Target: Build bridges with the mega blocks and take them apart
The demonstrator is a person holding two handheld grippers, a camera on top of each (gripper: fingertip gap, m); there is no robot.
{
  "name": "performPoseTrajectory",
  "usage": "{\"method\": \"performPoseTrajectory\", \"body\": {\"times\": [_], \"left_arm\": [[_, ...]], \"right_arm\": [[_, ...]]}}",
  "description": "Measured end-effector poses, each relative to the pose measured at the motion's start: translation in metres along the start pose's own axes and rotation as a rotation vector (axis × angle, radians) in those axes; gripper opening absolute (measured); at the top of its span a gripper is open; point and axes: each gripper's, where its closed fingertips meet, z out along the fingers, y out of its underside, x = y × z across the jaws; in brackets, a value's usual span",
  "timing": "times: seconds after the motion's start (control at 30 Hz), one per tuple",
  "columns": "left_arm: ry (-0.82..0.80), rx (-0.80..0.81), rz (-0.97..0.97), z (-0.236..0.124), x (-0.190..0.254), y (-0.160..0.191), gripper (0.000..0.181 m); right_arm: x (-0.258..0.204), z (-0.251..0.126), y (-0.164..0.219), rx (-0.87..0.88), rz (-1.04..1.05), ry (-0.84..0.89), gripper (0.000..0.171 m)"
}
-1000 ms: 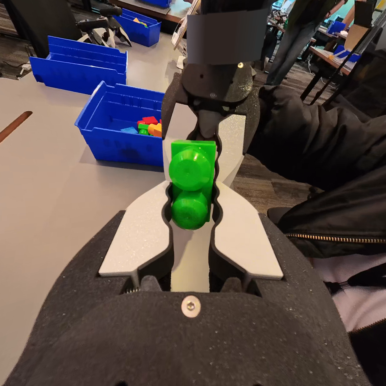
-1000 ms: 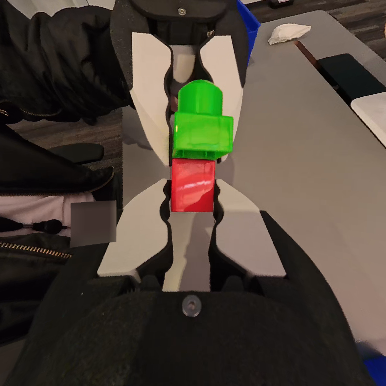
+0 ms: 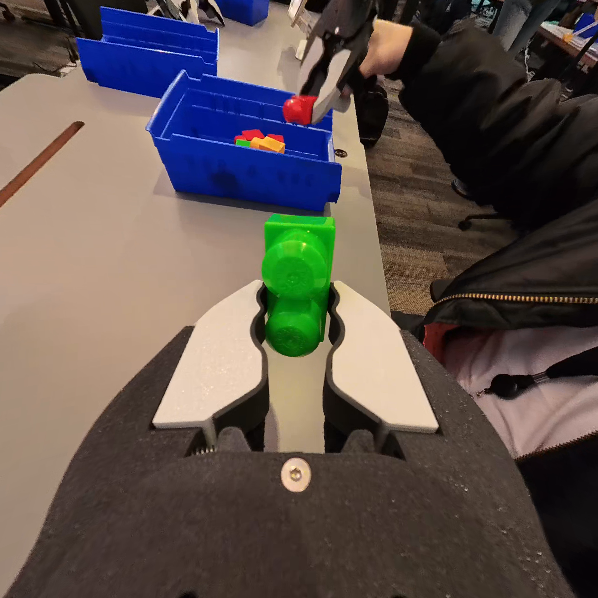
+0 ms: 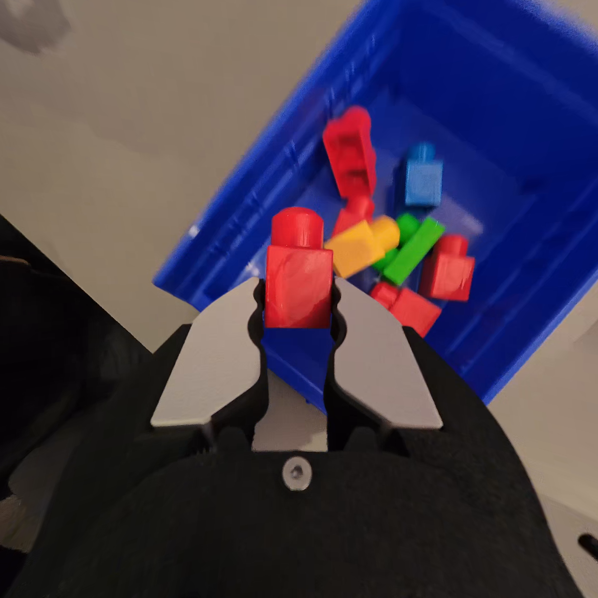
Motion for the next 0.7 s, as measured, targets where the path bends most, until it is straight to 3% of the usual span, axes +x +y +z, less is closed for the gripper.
{"method": "performPoseTrajectory", "body": {"times": [0.2, 0.4, 0.5, 0.6, 0.7], "left_arm": [[0.035, -0.015, -0.022, 0.023, -0.001, 0.002, 0.036], [0.029, -0.079, 0.009, 0.034, 0.005, 0.007, 0.036], [-0.005, -0.130, 0.049, 0.035, 0.002, 0.008, 0.036], [-0.035, -0.187, 0.092, 0.041, -0.001, 0.009, 0.036], [-0.013, -0.216, 0.090, 0.053, 0.003, 0.006, 0.036]], "right_arm": [[0.014, 0.040, 0.045, -0.144, -0.022, 0.045, 0.038], [0.012, 0.034, 0.028, -0.089, -0.002, 0.044, 0.045], [-0.012, 0.013, -0.019, 0.101, -0.072, 0.010, 0.047], [-0.087, -0.010, -0.098, 0.369, -0.253, -0.108, 0.057], [-0.165, -0.008, -0.153, 0.484, -0.450, -0.183, 0.066]]}}
